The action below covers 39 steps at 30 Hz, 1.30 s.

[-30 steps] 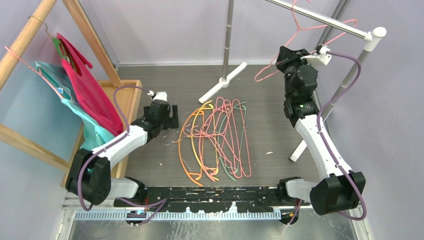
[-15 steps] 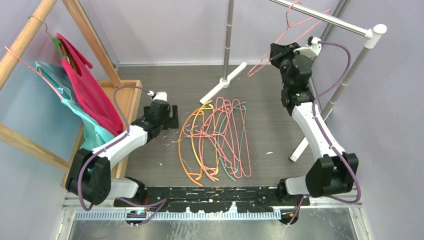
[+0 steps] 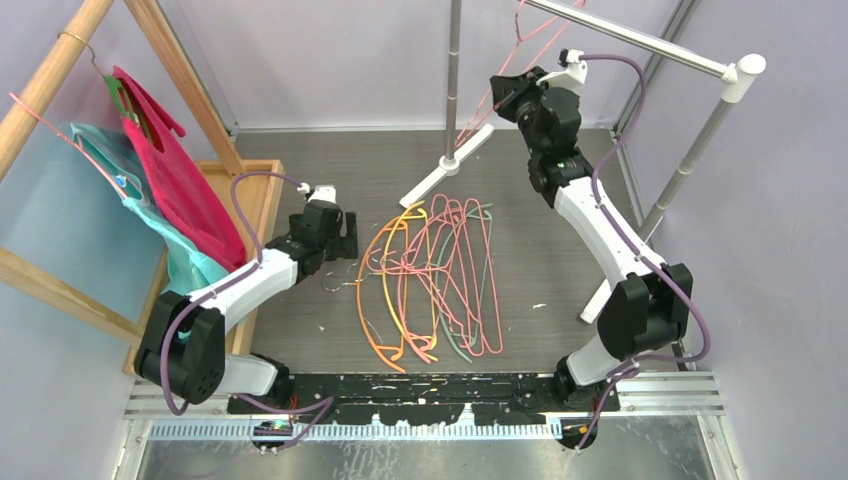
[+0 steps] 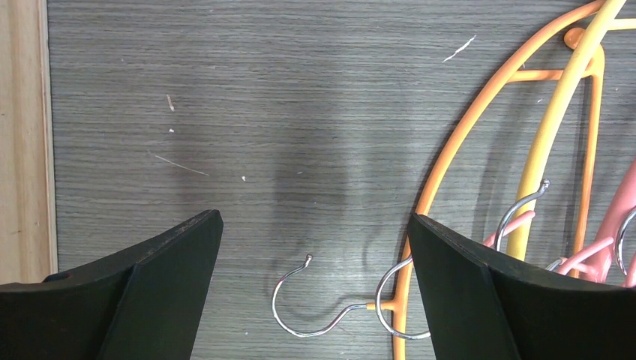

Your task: Organize the hangers

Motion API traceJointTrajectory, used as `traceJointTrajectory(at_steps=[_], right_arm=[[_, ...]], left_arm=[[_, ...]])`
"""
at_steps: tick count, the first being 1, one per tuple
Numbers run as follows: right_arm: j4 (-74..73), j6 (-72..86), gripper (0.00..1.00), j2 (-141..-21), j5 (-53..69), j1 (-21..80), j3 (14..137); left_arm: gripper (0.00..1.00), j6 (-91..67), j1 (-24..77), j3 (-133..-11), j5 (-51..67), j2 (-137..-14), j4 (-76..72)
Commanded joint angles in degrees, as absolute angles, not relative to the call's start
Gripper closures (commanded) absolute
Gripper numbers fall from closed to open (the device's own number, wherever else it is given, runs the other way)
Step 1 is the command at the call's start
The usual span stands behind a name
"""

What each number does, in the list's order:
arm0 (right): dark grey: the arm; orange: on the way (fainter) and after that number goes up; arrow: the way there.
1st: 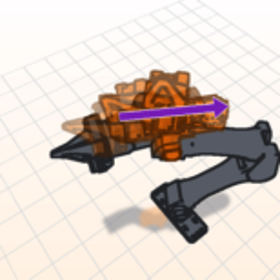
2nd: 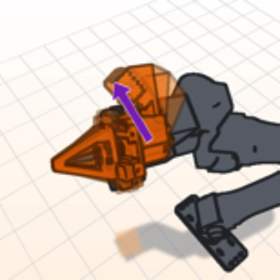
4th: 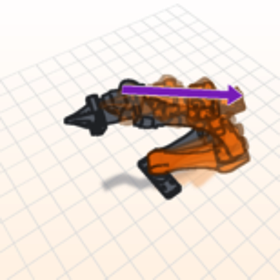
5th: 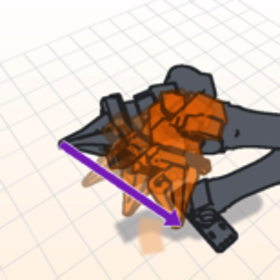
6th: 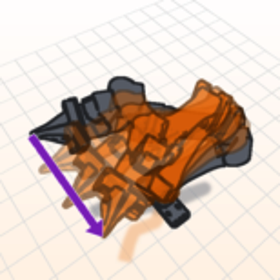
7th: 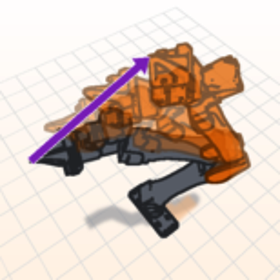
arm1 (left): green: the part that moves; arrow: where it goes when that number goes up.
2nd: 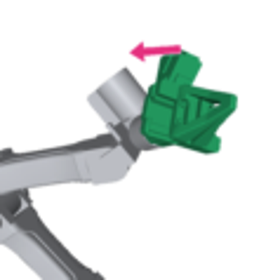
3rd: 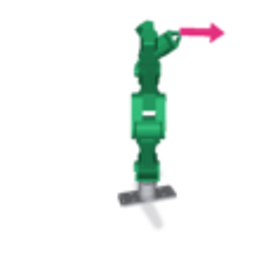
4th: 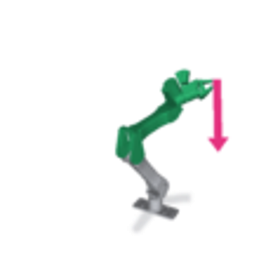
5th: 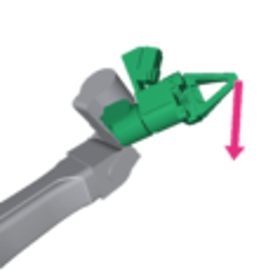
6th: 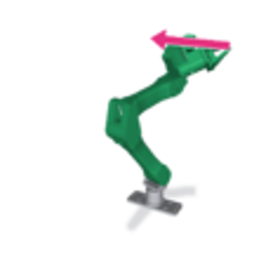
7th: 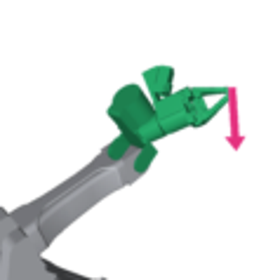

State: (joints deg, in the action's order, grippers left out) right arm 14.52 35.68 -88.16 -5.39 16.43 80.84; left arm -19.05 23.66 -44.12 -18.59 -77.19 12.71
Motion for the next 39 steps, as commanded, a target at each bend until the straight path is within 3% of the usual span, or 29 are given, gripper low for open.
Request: traceJointTrajectory(at_steps=[1,8,13,16,24,31,39], right_arm=[[8.2,32.9,0.99,-91.7,-3.3,17.0,85.2],[6.3,31.7,0.96,-94.3,-3.9,17.0,87.0],[7.6,31.4,0.73,-91.0,-4.9,17.0,83.0],[8.0,30.9,0.53,-88.0,-5.9,17.0,80.0],[9.3,28.5,0.18,-77.7,-6.6,17.8,70.8],[7.7,26.6,0.09,-66.0,-8.2,19.0,61.8],[-3.6,22.6,0.14,-58.9,-14.3,25.2,55.7]], left_arm=[[0.02,-19.2,23.6,-46.1,-18.5,-76.9,10.7],[0.02,-19.2,23.6,-46.0,-18.6,-77.5,10.7],[0.02,-19.3,23.6,-46.2,-18.5,-77.6,10.7],[0.02,-19.3,23.6,-46.1,-18.4,-77.7,10.6],[0.02,-19.4,23.6,-46.1,-17.8,-78.0,10.4],[0.02,-19.5,23.6,-45.8,-17.5,-78.3,10.1],[0.02,-19.7,23.7,-45.3,-17.7,-77.3,9.9]])
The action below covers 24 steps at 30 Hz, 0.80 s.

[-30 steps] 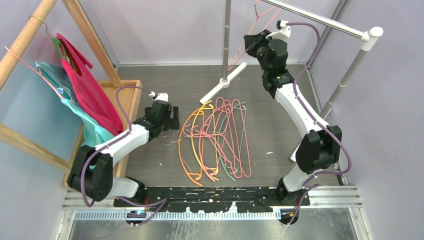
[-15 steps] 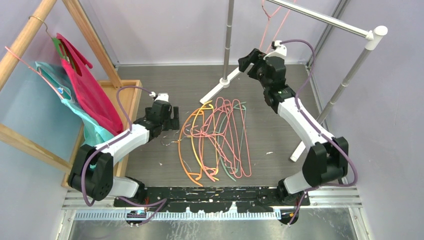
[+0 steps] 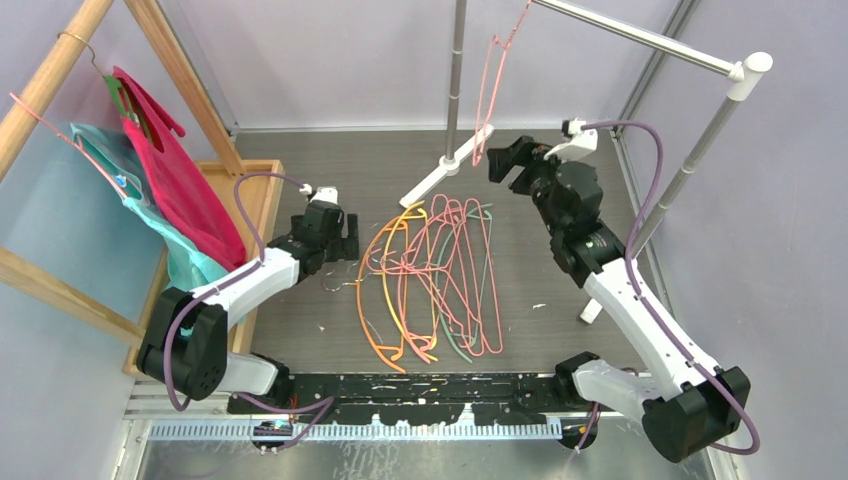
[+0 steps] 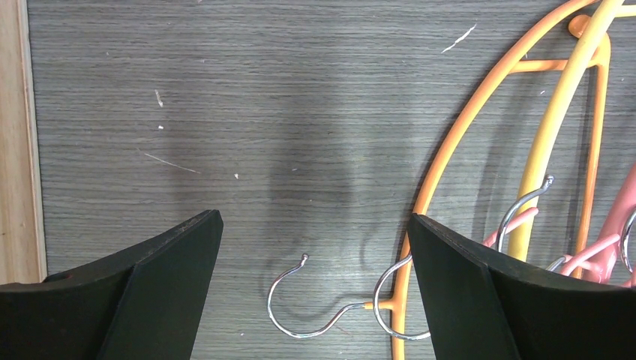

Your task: Organize the hangers

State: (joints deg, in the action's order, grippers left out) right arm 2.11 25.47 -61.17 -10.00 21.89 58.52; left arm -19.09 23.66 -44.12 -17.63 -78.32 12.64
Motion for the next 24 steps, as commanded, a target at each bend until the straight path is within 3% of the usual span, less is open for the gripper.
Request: traceJointTrajectory(at_steps=[1,7,13,24], right_arm=[[-5.0,22.4,0.16,-58.7,-14.9,26.8,54.7],[-10.0,22.5,0.28,-62.8,-18.7,36.8,45.5],[-5.7,24.5,0.41,-71.6,-8.9,40.6,37.2],[-3.7,23.2,0.48,-75.3,-5.7,42.5,36.1]], left_arm=[[0.02,-19.8,23.6,-45.1,-17.7,-77.1,9.9],[0.02,-19.8,23.7,-44.9,-17.9,-76.4,10.0],[0.02,-19.9,23.6,-44.5,-18.5,-75.8,9.7],[0.02,-19.9,23.7,-44.5,-18.3,-76.0,9.8]])
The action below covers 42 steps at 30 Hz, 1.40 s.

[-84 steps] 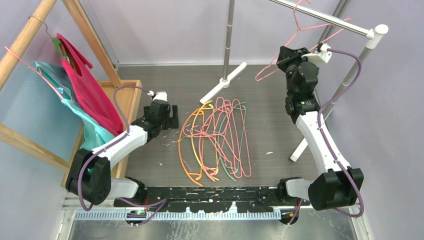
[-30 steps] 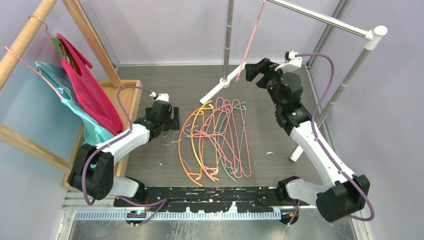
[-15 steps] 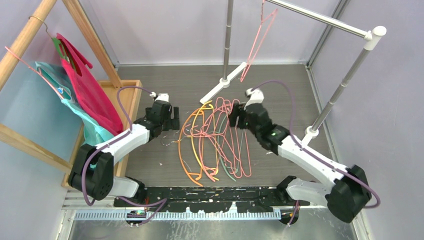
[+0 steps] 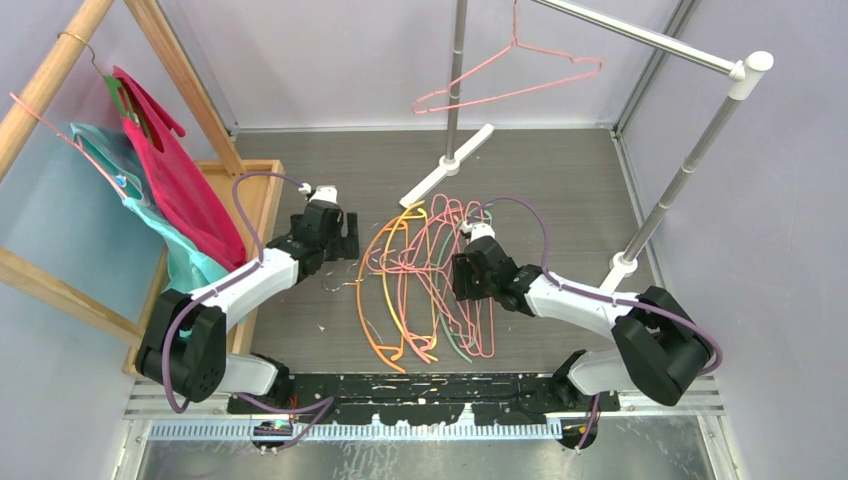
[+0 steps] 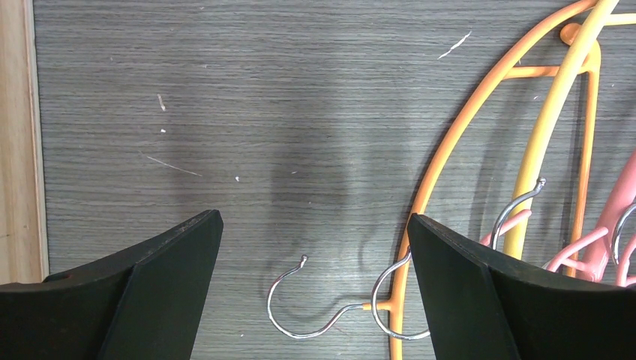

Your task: Organize the hangers

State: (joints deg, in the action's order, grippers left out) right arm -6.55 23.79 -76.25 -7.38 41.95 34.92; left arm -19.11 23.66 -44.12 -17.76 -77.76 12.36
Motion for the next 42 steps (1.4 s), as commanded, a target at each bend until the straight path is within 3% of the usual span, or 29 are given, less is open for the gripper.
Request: traceJointTrajectory(at_steps=[1,9,19,23,25,27,30,35,42], right_arm=[[-3.9,23.3,0.48,-75.0,-6.0,42.7,36.1],[-5.8,23.1,0.56,-71.9,-8.0,46.0,36.6],[-2.3,23.0,0.57,-79.8,-9.4,47.1,36.8],[-1.8,22.9,0.64,-81.1,-11.2,47.1,36.6],[-2.2,23.0,0.74,-80.5,-11.7,47.1,36.5],[-2.9,23.4,0.89,-78.4,-12.0,47.1,36.3],[-4.7,24.3,0.99,-73.2,-14.2,47.2,36.1],[-8.4,25.1,0.99,-61.8,-17.2,47.1,36.6],[-15.1,25.6,0.99,-46.7,-32.9,47.1,39.6]], left_arm=[[0.02,-19.9,23.6,-44.5,-18.3,-76.0,9.8],[0.02,-20.0,23.6,-44.6,-18.3,-76.0,9.9],[0.02,-19.9,23.7,-44.5,-18.7,-75.8,10.1],[0.02,-19.9,23.6,-44.4,-18.7,-75.5,10.0],[0.02,-19.9,23.6,-44.5,-18.7,-75.6,10.0],[0.02,-20.0,23.6,-44.4,-18.7,-75.8,10.0],[0.02,-20.0,23.6,-44.5,-18.6,-75.8,10.1],[0.02,-20.1,23.6,-44.2,-19.0,-75.6,10.0],[0.02,-20.2,23.7,-44.0,-19.1,-75.4,9.9]])
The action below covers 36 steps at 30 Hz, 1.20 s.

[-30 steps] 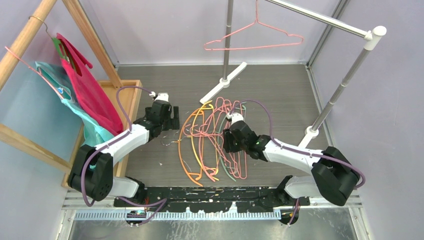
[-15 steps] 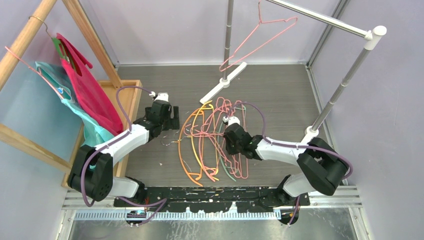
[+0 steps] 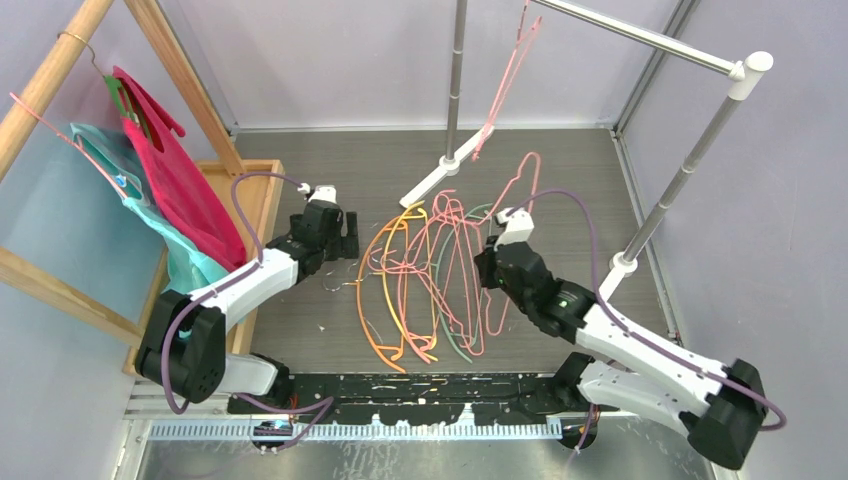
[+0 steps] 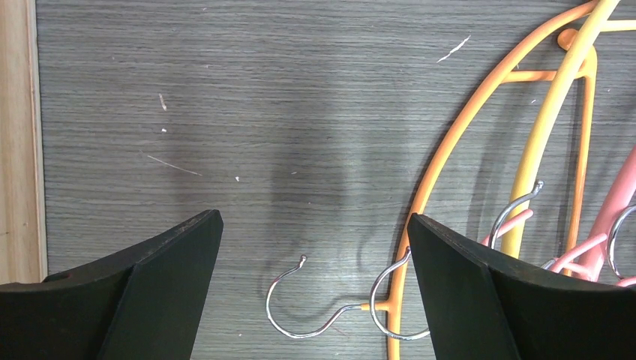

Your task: Organize the hangers

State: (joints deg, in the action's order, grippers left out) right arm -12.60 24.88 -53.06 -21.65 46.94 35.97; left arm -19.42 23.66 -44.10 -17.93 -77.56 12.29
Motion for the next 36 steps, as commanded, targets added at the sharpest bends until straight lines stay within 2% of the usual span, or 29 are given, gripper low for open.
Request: traceJointTrajectory(at_steps=[1,5,11,21,30,36], right_arm=[[-15.4,25.2,0.99,-45.3,-34.5,47.1,40.3],[-17.7,22.3,0.99,-43.7,-39.8,47.1,45.4],[-18.0,21.7,0.99,-44.0,-36.9,47.0,51.6],[-16.1,17.0,0.99,-43.2,-39.3,46.9,58.2],[-16.6,12.6,0.99,-52.4,-36.6,46.9,72.5],[-11.3,11.6,0.99,-56.8,-36.2,46.5,76.2]], left_arm=[[0.02,-20.3,23.7,-44.0,-19.0,-75.5,9.8],[0.02,-20.5,23.6,-43.9,-18.9,-75.6,9.7],[0.02,-20.5,23.6,-44.0,-18.9,-75.3,9.9],[0.02,-20.5,23.6,-43.7,-19.1,-74.4,9.8],[0.02,-20.5,23.6,-43.7,-19.1,-74.5,9.9],[0.02,-20.6,23.6,-43.7,-18.9,-74.3,9.8]])
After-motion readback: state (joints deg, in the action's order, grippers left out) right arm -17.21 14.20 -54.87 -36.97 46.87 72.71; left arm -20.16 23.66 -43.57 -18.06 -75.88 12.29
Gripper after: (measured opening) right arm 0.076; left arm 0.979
